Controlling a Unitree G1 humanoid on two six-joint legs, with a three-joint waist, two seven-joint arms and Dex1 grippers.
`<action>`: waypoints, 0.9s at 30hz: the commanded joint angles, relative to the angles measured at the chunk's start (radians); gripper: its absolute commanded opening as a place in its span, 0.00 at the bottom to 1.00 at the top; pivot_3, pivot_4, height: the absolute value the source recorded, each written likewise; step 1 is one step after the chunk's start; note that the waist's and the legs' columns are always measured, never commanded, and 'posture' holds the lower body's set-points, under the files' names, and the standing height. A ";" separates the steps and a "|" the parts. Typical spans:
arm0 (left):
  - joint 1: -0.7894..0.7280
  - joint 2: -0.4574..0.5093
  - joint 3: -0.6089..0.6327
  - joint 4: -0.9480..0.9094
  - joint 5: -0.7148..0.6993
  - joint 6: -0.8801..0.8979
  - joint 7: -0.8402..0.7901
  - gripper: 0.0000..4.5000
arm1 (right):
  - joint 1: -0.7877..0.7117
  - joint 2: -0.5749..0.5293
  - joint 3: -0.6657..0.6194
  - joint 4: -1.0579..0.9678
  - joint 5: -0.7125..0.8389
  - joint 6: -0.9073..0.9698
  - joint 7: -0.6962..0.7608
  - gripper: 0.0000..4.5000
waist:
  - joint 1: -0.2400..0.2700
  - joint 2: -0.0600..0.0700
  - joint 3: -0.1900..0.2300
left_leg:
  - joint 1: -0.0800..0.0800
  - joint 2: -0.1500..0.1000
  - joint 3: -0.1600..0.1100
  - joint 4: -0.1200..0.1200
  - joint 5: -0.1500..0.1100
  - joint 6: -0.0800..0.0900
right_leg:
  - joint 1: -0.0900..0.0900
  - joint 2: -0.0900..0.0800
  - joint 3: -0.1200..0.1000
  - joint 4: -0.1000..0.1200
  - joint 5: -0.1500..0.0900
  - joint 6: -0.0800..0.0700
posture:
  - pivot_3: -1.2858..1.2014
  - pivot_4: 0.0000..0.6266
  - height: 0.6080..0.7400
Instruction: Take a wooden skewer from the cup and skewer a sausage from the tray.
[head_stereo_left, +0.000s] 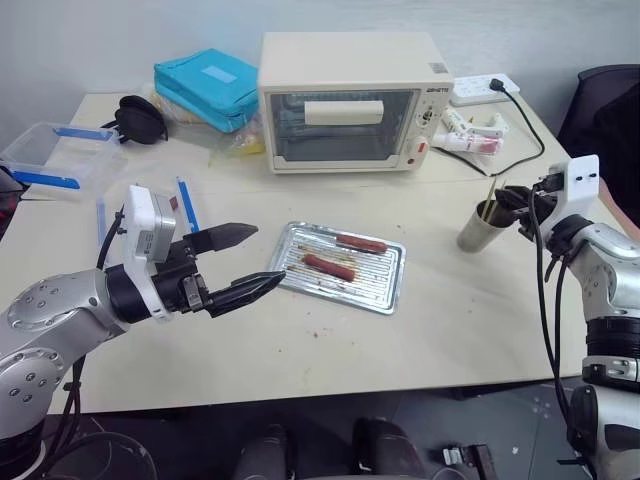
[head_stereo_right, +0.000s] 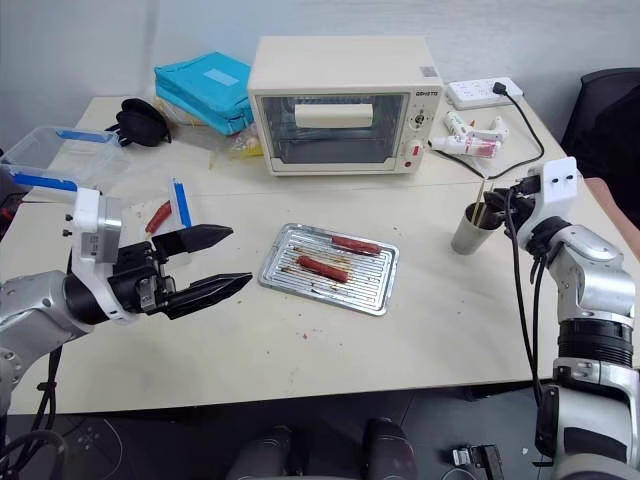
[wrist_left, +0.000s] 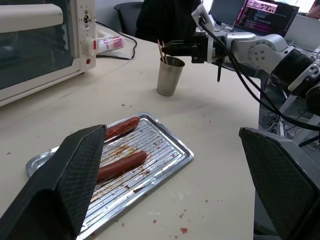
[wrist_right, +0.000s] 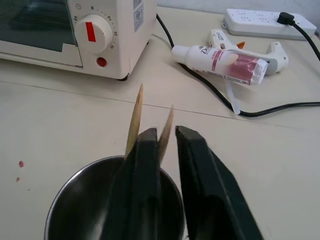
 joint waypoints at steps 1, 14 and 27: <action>0.002 0.009 0.028 -0.004 0.001 -0.023 -0.010 1.00 | -0.012 -0.003 -0.003 -0.031 0.007 0.001 0.012 0.00 | 0.002 0.000 0.000 | 0.000 0.000 0.000 0.000 0.000 0.000 | 0.000 0.000 0.000 0.000 0.000 0.000 | 0.52 0.24 1.00; -0.006 0.002 0.006 0.028 0.030 -0.041 -0.050 1.00 | -0.014 -0.031 -0.040 -0.100 0.015 0.049 -0.007 0.00 | 0.001 0.000 0.000 | 0.000 0.000 0.000 0.000 0.000 0.000 | 0.000 0.000 0.000 0.000 0.000 0.000 | 0.52 0.24 1.00; -0.039 -0.014 -0.027 0.052 0.051 -0.049 -0.074 1.00 | -0.038 -0.115 -0.098 -0.106 0.046 0.094 -0.005 0.00 | 0.003 0.000 0.000 | 0.000 0.000 0.000 0.000 0.000 0.000 | 0.000 0.000 0.000 0.000 0.000 0.000 | 0.52 0.24 1.00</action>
